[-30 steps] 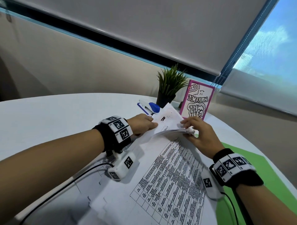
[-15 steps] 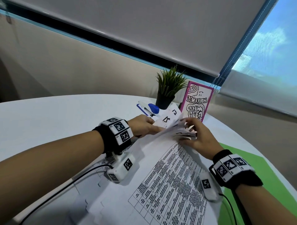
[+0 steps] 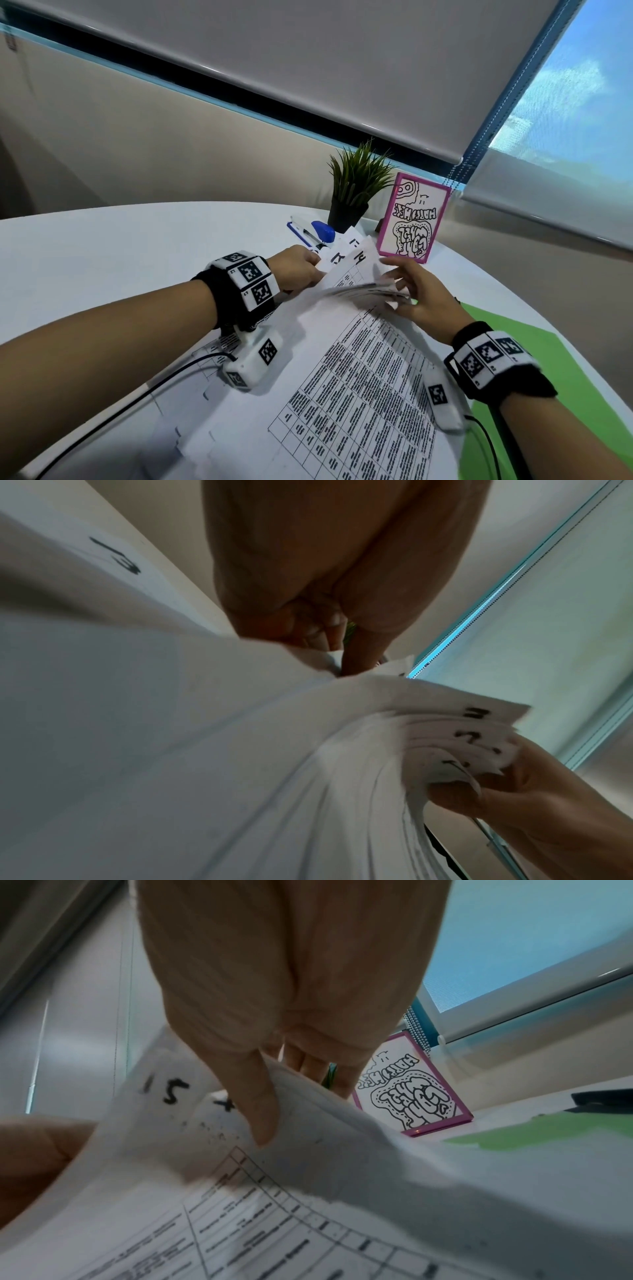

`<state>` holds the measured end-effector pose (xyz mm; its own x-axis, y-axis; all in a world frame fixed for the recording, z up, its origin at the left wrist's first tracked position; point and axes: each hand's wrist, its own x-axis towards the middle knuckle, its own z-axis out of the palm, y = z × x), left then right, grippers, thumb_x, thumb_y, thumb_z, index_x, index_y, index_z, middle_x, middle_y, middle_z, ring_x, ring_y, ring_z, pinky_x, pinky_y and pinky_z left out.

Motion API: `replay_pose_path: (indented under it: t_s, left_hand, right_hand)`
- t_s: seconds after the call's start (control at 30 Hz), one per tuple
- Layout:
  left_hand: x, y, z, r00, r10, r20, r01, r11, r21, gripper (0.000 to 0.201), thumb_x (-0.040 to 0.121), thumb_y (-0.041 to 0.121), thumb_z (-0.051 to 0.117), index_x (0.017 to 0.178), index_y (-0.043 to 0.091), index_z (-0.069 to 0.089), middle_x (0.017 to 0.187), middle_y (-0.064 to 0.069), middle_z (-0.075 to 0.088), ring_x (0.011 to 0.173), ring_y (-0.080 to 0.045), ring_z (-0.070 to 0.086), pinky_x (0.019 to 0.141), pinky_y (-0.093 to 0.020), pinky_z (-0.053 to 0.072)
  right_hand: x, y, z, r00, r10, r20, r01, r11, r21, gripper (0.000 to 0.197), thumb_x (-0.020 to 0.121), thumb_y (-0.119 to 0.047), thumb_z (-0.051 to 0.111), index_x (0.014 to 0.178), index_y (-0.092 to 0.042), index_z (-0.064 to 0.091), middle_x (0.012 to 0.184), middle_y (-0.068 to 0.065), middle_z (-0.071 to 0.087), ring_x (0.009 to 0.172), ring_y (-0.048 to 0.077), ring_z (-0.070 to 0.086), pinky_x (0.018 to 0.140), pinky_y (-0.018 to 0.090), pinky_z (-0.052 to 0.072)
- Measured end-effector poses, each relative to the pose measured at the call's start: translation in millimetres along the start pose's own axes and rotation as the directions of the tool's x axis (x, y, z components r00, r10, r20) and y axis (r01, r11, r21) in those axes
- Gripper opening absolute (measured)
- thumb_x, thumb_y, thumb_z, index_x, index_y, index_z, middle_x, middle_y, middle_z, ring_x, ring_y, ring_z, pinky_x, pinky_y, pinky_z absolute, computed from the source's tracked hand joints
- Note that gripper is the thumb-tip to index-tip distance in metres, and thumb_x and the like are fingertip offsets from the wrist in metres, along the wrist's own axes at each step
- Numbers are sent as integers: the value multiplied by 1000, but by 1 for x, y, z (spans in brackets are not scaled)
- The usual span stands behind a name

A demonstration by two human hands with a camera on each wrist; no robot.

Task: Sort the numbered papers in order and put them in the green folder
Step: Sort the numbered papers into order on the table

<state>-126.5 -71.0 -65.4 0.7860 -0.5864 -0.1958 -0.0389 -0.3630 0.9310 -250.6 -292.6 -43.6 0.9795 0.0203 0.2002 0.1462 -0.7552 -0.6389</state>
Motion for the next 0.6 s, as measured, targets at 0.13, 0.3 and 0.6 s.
replay_pose_path:
  t_s: [0.13, 0.3, 0.6]
  left_hand:
    - [4, -3, -2, 1000, -1, 19, 0, 999, 42, 19, 81, 19, 73, 85, 2, 64, 72, -11, 57, 58, -21, 47, 53, -24, 35]
    - [6, -1, 1, 998, 25, -63, -16, 991, 132, 38, 89, 41, 65, 93, 3, 65, 82, -7, 62, 75, -20, 56, 72, -30, 45]
    - [-3, 10, -73, 972, 6, -234, 157, 723, 673, 20, 87, 12, 59, 98, 1, 71, 100, -12, 72, 84, -24, 66, 71, -25, 51]
  right_hand:
    - [3, 10, -1, 1000, -14, -4, 13, 990, -142, 20, 77, -2, 78, 86, -17, 67, 97, -3, 66, 86, 16, 62, 74, 19, 48]
    - [1, 9, -4, 1000, -6, 21, 8, 997, -74, 13, 81, -7, 76, 93, -9, 69, 97, -6, 71, 89, 6, 64, 77, 15, 47]
    - [-4, 4, -9, 992, 4, 123, 14, 990, -140, 34, 76, 11, 67, 82, -22, 74, 83, -6, 75, 79, 11, 67, 71, 26, 52]
